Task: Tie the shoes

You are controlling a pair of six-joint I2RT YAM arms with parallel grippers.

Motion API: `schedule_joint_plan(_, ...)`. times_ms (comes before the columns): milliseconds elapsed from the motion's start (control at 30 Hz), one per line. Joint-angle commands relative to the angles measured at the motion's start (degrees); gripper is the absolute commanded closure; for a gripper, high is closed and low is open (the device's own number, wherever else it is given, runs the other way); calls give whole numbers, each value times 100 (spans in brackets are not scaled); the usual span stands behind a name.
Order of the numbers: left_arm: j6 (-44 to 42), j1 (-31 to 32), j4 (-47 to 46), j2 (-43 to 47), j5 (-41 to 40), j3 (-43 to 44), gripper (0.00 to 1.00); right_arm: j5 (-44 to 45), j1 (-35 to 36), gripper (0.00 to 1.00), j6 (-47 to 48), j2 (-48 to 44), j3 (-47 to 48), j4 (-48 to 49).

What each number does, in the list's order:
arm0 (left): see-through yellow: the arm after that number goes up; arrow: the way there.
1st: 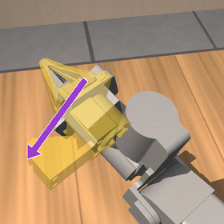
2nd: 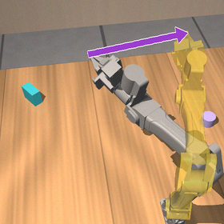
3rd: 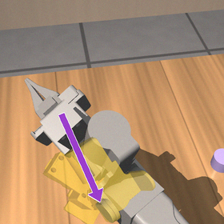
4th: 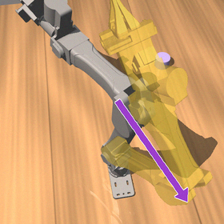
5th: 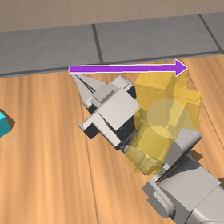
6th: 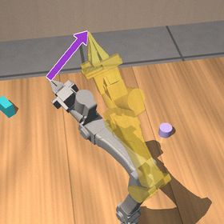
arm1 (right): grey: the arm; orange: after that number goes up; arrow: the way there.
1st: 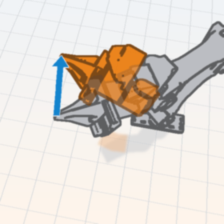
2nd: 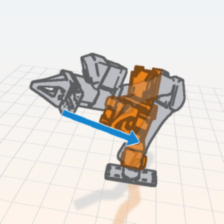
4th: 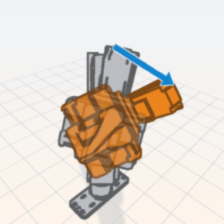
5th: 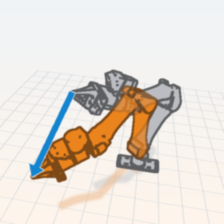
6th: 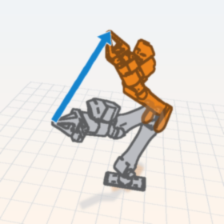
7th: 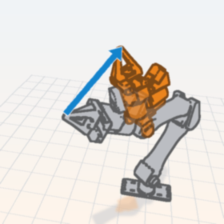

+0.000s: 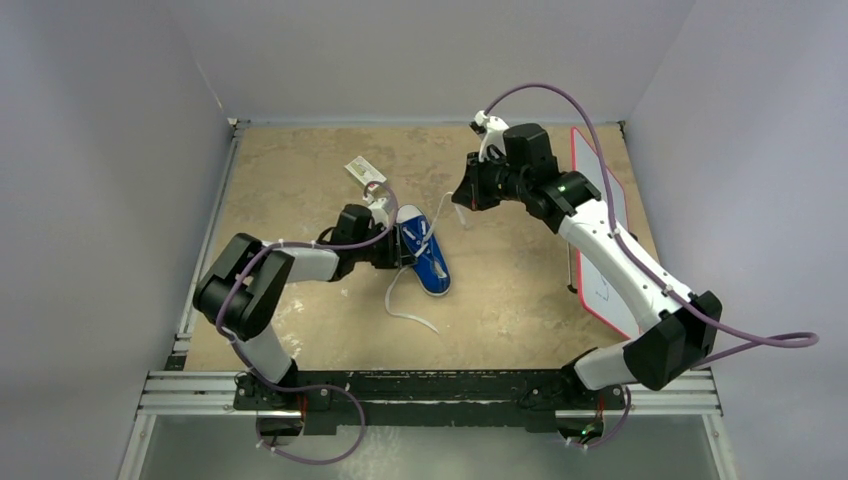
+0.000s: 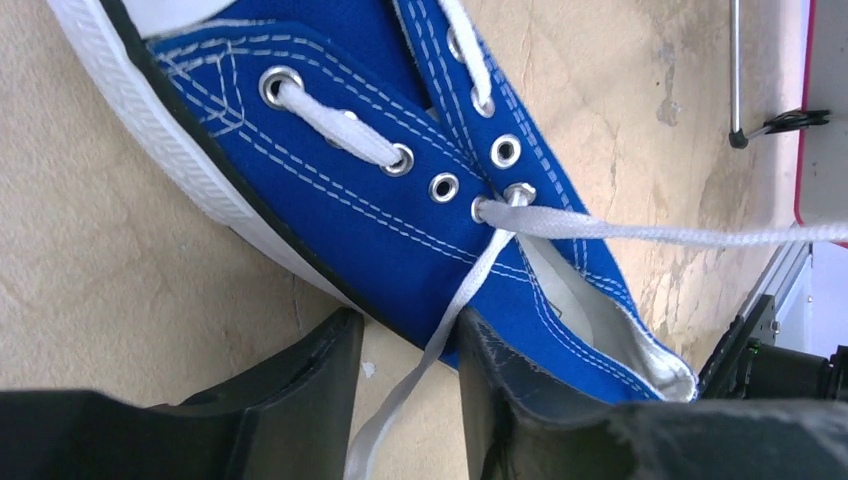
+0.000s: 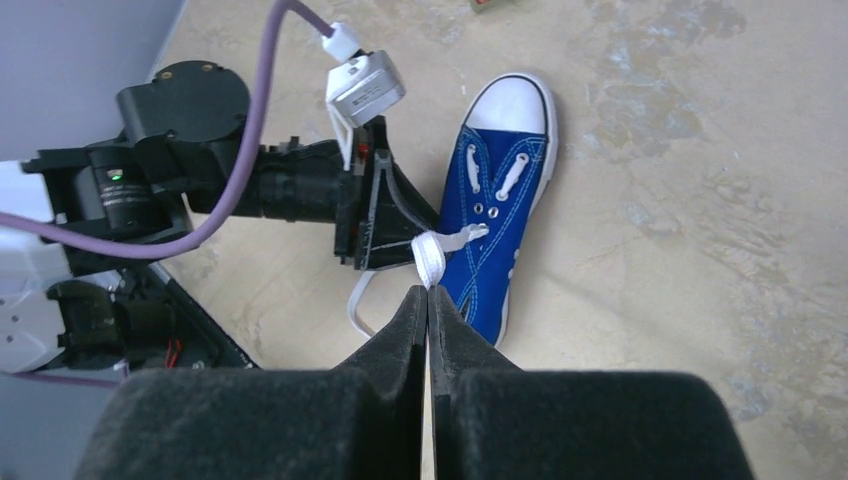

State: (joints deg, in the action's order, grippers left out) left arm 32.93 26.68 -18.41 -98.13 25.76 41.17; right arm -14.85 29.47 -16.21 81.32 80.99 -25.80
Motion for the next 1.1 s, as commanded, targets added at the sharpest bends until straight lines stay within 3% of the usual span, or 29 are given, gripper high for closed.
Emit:
schedule_joint_plan(0, 223, 110, -195, 200, -48, -244, 63, -388, -55, 100, 310, -119, 432, 12)
schedule_joint_plan(133, 281, 123, -48, 559, -149, -485, 62, -445, -52, 100, 175, -54, 474, 95)
schedule_joint_plan(300, 300, 144, 35, 562, -120, -479, 83, -575, -48, 100, 133, -21, 606, 143)
schedule_joint_plan(500, 3, 151, 555, 1076, -411, -290, 100, -704, -56, 100, 39, -28, 578, 108)
schedule_joint_plan(700, -480, 524, 458, 1718, -1058, 71, 100, -1062, -54, 100, -237, 227, 790, 40)
schedule_joint_plan(1067, -1576, 1170, -198, 1526, -2395, 316, 99, -1222, -108, 100, -779, 785, 1542, -275)
